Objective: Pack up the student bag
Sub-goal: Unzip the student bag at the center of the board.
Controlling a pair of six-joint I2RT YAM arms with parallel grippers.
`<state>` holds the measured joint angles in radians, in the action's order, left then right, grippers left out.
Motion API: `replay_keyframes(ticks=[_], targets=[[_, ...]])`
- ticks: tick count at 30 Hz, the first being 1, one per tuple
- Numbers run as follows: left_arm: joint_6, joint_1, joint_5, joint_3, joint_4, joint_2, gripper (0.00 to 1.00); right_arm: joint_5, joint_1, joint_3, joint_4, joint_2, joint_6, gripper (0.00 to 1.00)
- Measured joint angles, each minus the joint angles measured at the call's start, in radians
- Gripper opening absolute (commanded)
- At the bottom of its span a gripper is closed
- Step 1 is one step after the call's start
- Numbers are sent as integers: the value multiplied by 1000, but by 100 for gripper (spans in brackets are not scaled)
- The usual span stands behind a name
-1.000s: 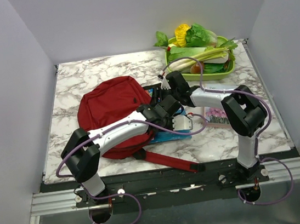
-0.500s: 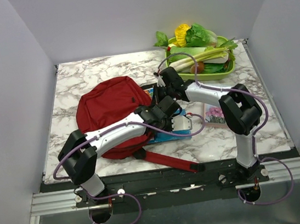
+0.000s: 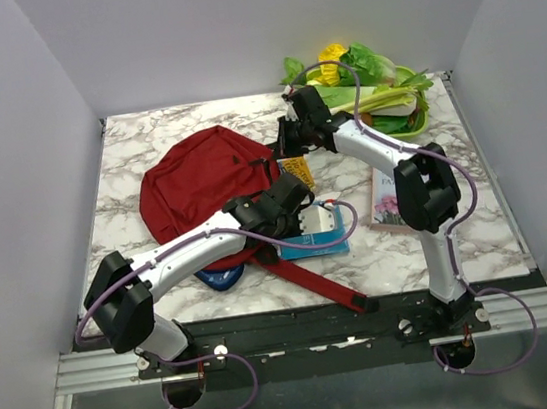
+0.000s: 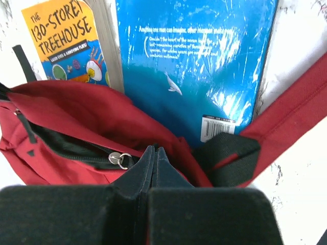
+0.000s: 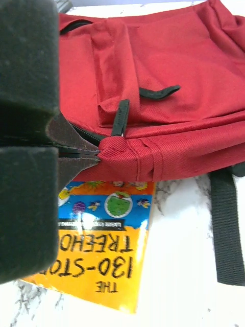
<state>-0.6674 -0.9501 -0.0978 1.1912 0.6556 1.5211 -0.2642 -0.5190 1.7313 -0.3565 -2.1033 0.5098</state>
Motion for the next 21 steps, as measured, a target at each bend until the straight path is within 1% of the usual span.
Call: replay_keyframes(ticks=[5, 7, 9, 11, 12, 14, 15, 18, 21], targets=[[15, 16, 4, -61, -6, -32, 0, 28, 11, 161, -75, -102, -7, 1], [23, 29, 6, -85, -8, -48, 0, 39, 12, 219, -110, -138, -12, 25], [33, 42, 12, -103, -16, -66, 0, 51, 12, 243, -136, -152, -16, 42], [50, 55, 23, -117, -24, -84, 0, 79, 15, 239, -146, -145, -21, 50], [59, 63, 28, -126, -29, -92, 0, 89, 20, 213, -134, -129, -24, 62], [74, 80, 41, -135, -40, -98, 0, 108, 27, 124, -134, -66, -19, 73], [87, 91, 50, -138, -50, -98, 0, 114, 30, 55, -126, -21, -15, 87], [109, 135, 82, -136, -77, -97, 0, 105, 36, -146, -116, 136, -6, 88], [123, 175, 118, -117, -87, -87, 0, 71, 18, -273, -89, 264, 7, 88]])
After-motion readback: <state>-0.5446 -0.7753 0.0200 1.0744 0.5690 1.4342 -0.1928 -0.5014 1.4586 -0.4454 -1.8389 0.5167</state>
